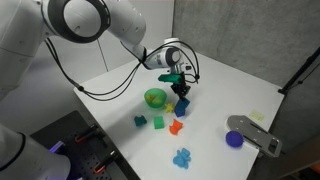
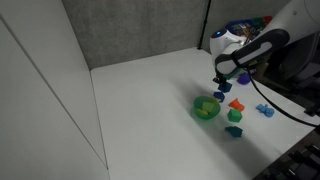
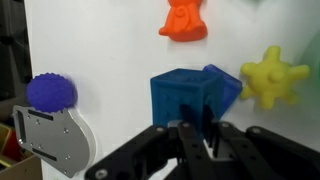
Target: Move the green bowl forwards then remove the blue block from the bowl and place it on top of the blue block on the table.
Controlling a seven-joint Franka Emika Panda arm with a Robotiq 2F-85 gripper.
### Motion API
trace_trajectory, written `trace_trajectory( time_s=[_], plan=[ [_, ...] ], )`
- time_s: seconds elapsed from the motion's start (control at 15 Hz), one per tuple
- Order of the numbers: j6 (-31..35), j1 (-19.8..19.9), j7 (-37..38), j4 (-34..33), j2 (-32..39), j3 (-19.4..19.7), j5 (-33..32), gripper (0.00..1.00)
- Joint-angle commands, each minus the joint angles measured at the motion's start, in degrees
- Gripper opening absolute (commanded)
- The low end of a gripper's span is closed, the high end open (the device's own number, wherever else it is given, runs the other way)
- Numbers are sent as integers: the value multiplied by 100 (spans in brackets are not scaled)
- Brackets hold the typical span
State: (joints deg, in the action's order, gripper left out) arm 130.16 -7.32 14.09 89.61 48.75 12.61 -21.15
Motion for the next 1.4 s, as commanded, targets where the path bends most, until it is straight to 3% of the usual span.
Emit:
trace_trajectory(
  time_s=[0.0, 0.13, 0.6, 1.0, 1.33],
  plan=[
    [-9, -106, 151, -164, 130, 50, -142, 41],
    [36, -140, 139, -84, 51, 58, -154, 42],
    [-188, 73, -706, 492, -999, -425, 162, 98],
    [-739, 625, -2076, 1306, -2167, -1214, 1114, 100],
    [-1136, 797, -2242, 2211, -3237, -1343, 1769, 100]
  ],
)
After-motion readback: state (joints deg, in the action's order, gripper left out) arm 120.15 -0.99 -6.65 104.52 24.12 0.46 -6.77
